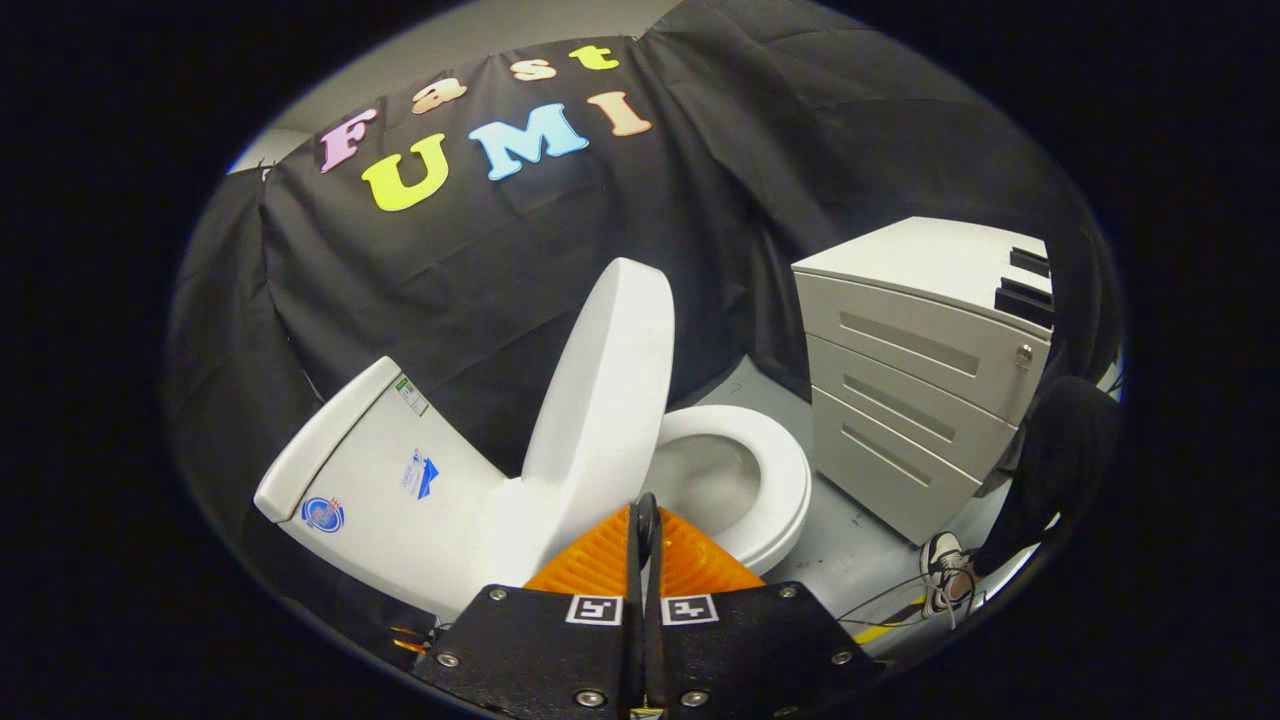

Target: Open the toilet lid.

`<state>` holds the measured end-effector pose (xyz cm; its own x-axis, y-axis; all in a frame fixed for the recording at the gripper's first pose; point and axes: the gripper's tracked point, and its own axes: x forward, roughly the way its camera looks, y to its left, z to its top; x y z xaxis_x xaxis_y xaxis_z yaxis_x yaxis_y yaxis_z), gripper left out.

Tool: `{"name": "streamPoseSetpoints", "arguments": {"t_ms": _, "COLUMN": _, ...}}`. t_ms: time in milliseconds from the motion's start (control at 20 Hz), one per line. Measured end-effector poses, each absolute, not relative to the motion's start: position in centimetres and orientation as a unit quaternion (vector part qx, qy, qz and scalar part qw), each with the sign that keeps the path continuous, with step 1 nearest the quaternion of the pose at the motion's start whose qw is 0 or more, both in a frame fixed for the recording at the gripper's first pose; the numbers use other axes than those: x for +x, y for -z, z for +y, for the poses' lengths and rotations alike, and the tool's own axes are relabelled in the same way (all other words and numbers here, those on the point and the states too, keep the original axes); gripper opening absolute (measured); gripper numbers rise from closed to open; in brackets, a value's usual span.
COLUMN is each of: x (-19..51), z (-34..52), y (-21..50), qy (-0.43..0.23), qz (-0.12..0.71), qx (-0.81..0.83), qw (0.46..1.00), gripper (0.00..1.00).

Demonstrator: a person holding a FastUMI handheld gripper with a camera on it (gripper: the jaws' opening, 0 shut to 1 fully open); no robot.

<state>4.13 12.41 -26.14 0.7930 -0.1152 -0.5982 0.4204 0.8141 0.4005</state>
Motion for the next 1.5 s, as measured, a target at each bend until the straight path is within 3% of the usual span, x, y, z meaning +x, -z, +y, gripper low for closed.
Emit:
{"name": "streamPoseSetpoints", "arguments": {"t_ms": 350, "x": 4.9, "z": 14.6, "y": 23.4, "qy": 0.136, "qz": 0.307, "qx": 0.112, "qw": 0.935, "gripper": 0.00}}
{"name": "streamPoseSetpoints", "arguments": {"t_ms": 750, "x": 6.0, "z": 17.7, "y": 20.7, "qy": 0.128, "qz": 0.278, "qx": 0.105, "qw": 0.946, "gripper": 0.00}}
{"name": "streamPoseSetpoints", "arguments": {"t_ms": 1500, "x": 8.5, "z": 27.7, "y": 15.4, "qy": 0.055, "qz": 0.240, "qx": -0.015, "qw": 0.969, "gripper": 0.00}}
